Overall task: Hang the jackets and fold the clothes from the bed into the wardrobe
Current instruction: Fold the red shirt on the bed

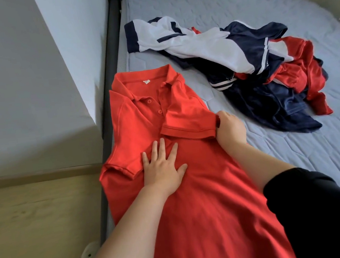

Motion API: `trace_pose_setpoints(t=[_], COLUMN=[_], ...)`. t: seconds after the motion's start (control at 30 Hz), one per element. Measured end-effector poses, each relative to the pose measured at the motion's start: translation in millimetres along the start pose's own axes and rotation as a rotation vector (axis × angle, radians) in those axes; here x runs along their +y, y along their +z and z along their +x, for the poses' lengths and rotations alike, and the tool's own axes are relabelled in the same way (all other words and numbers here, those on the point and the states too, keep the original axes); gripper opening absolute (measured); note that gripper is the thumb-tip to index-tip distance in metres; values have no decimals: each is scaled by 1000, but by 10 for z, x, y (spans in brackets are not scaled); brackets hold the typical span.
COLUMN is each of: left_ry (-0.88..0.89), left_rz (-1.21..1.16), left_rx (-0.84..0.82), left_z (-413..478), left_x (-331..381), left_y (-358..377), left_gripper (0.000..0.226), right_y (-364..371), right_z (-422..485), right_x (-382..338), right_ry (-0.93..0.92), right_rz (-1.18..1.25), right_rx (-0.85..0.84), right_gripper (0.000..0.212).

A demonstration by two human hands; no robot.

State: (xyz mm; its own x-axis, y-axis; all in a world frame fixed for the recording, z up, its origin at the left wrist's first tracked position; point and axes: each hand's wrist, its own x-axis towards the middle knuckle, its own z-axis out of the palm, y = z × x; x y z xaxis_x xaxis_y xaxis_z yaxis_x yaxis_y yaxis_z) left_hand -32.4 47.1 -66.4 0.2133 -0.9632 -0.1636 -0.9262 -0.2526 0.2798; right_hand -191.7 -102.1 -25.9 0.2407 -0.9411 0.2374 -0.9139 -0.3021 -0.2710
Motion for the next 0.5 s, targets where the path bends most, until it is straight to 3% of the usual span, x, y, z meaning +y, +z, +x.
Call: trace_pose_setpoints(t=[0.07, 0.2, 0.4, 0.5], left_ry=[3, -3, 1, -46], left_rz=[-7, -15, -80, -246], left_rx=[-6, -12, 14, 177], left_z=[-6, -9, -24, -25], left_x=[-13, -28, -10, 49], left_y=[0, 21, -44, -175], left_gripper=[70, 70, 69, 57], right_y=[14, 16, 7, 57], right_z=[26, 36, -136, -191], right_x=[35, 171, 242, 257], right_ry=[77, 273, -28, -38], right_rz=[8, 127, 34, 41], right_rx=[35, 59, 64, 68], right_gripper=[6, 14, 60, 72])
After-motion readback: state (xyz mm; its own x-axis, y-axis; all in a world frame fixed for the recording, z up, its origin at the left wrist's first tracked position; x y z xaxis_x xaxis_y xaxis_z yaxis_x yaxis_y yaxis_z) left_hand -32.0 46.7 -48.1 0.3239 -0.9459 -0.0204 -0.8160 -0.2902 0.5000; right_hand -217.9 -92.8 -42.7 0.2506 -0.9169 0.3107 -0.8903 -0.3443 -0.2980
